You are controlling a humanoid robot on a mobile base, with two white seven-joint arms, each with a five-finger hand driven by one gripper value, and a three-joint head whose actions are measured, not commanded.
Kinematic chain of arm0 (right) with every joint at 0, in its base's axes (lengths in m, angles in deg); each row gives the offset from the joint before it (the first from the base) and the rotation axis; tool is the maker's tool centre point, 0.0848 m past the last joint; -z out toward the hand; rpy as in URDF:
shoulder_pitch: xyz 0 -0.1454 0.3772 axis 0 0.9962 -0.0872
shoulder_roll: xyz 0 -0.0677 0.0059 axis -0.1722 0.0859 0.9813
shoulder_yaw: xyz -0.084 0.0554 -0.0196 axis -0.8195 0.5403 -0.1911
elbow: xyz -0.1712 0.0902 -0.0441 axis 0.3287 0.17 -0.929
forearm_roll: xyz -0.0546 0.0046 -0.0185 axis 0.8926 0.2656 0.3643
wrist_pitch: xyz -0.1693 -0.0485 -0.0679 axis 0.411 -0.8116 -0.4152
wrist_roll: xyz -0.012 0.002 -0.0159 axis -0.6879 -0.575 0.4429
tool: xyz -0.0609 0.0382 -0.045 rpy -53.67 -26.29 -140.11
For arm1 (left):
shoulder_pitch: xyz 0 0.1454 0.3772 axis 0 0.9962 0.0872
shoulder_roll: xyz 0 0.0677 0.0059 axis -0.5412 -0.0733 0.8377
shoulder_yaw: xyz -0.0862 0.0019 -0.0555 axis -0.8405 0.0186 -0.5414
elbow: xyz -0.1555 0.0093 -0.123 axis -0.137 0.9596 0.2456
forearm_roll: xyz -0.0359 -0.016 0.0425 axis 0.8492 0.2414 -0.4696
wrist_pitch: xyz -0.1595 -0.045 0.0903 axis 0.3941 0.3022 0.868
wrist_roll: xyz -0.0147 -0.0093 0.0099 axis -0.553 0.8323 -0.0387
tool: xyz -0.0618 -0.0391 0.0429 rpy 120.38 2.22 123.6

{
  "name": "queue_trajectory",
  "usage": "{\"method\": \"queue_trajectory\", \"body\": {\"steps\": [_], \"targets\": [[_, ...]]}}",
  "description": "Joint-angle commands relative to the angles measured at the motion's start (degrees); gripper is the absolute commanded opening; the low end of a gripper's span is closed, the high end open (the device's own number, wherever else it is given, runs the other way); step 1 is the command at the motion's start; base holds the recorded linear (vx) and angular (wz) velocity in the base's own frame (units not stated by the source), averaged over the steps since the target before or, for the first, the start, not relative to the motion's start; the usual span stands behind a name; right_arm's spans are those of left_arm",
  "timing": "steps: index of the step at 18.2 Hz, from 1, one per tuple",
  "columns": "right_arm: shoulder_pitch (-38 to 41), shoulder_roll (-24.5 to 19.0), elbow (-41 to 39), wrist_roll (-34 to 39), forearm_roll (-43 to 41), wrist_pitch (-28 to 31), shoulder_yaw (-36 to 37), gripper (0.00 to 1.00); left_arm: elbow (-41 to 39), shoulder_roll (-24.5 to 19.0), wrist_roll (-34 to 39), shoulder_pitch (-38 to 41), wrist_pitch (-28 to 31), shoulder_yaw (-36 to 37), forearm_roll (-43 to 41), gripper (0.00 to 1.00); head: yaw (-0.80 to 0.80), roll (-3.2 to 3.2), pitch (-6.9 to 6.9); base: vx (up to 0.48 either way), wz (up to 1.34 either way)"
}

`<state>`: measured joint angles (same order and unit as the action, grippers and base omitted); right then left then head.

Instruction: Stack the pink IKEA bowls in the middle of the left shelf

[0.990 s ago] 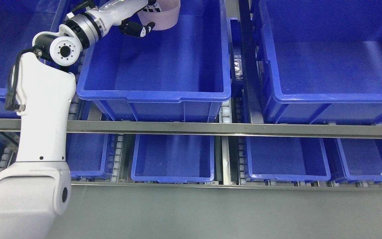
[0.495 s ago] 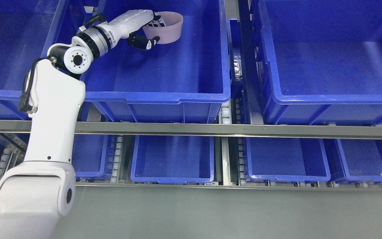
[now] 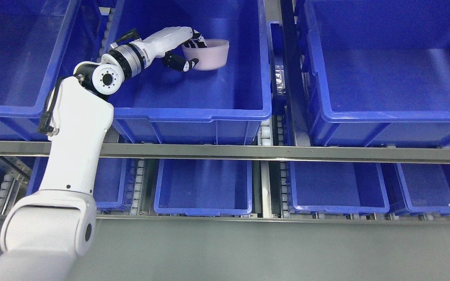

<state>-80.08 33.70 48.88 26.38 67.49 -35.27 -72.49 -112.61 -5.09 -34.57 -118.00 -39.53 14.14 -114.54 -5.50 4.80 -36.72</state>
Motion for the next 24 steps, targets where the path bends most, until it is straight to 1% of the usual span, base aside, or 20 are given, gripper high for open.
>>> {"method": "queue_trajectory", "body": {"steps": [1,2,4,5,7,8,9,11,12,13,14,15,16,18,19,20,24], "targets": [[1.67,1.00,-1.93,0.05,0.00,-0.05,0.61,1.00,1.52,0.37,-0.04,-0.05,-0.03,-0.54,0.43,0.58,0.00,0.00,0.00,0.000,0.00],[1.67,1.00,-1.93,0.05,0.00,-0.05,0.61,1.00,0.04,0.55,-0.04,-0.23,-0.03,-2.02,0.52,0.67,0.00,0.00,0.00,0.000,0.00],[1.67,1.00,-1.93,0.05,0.00,0.04,0.61,1.00,-3.13,1.42,-0.04,-0.49,-0.03,-5.10,1.13,0.82,0.00,0.00,0.00,0.000,0.00],[1.67,1.00,-1.93,0.05,0.00,0.04,0.61,1.00,-4.80,2.30,-0.04,-0.58,0.06,-7.20,2.18,0.86,0.00,0.00,0.00,0.000,0.00],[1.67,1.00,-1.93,0.05,0.00,-0.05,0.61,1.00,-6.22,2.45,0.31,-0.58,0.32,-12.73,5.86,0.87,0.00,0.00,0.00,0.000,0.00],[1.67,1.00,-1.93,0.05,0.00,-0.05,0.61,1.00,-6.31,2.45,1.79,-0.49,1.46,-14.94,7.62,0.88,0.00,0.00,0.00,0.000,0.00],[1.67,1.00,-1.93,0.05,0.00,0.04,0.61,1.00,-6.22,2.45,5.02,-0.40,3.73,-15.13,10.68,0.91,0.00,0.00,0.00,0.000,0.00],[1.67,1.00,-1.93,0.05,0.00,-0.05,0.61,1.00,-6.13,2.45,14.33,-0.23,9.52,-13.91,21.03,0.95,0.00,0.00,0.00,0.000,0.00],[1.67,1.00,-1.93,0.05,0.00,-0.05,0.61,1.00,-6.22,2.45,19.59,-0.23,13.12,-11.82,28.13,0.98,0.00,0.00,0.00,0.000,0.00],[1.67,1.00,-1.93,0.05,0.00,-0.05,0.61,1.00,-6.22,2.45,23.82,-0.23,15.68,-10.06,33.77,0.99,0.00,0.00,0.00,0.000,0.00],[1.67,1.00,-1.93,0.05,0.00,-0.05,0.61,1.00,-6.39,2.45,28.91,-0.14,17.36,-8.73,39.40,1.00,0.00,0.00,0.00,0.000,0.00],[1.67,1.00,-1.93,0.05,0.00,0.04,0.61,1.00,-6.57,2.45,33.66,-0.23,18.16,-7.76,43.11,1.00,0.00,0.00,0.00,0.000,0.00],[1.67,1.00,-1.93,0.05,0.00,0.04,0.61,1.00,-7.35,2.45,36.58,-0.14,18.43,-6.97,44.54,1.00,0.00,0.00,0.00,0.000,0.00],[1.67,1.00,-1.93,0.05,0.00,-0.05,0.61,1.00,-11.03,2.45,37.66,1.43,22.18,-5.91,47.60,1.00,0.00,0.00,0.00,0.000,0.00],[1.67,1.00,-1.93,0.05,0.00,-0.05,0.61,1.00,-14.71,2.45,37.58,3.18,24.73,-5.30,52.24,1.00,0.00,0.00,0.00,0.000,0.00],[1.67,1.00,-1.93,0.05,0.00,0.04,0.61,1.00,-17.96,2.45,37.58,4.85,27.28,-4.42,53.59,1.00,0.00,0.00,0.00,0.000,0.00],[1.67,1.00,-1.93,0.05,0.00,-0.05,0.61,1.00,-30.36,2.45,37.31,13.20,32.66,-2.92,53.69,1.00,0.00,0.00,0.00,0.000,0.00]]}}
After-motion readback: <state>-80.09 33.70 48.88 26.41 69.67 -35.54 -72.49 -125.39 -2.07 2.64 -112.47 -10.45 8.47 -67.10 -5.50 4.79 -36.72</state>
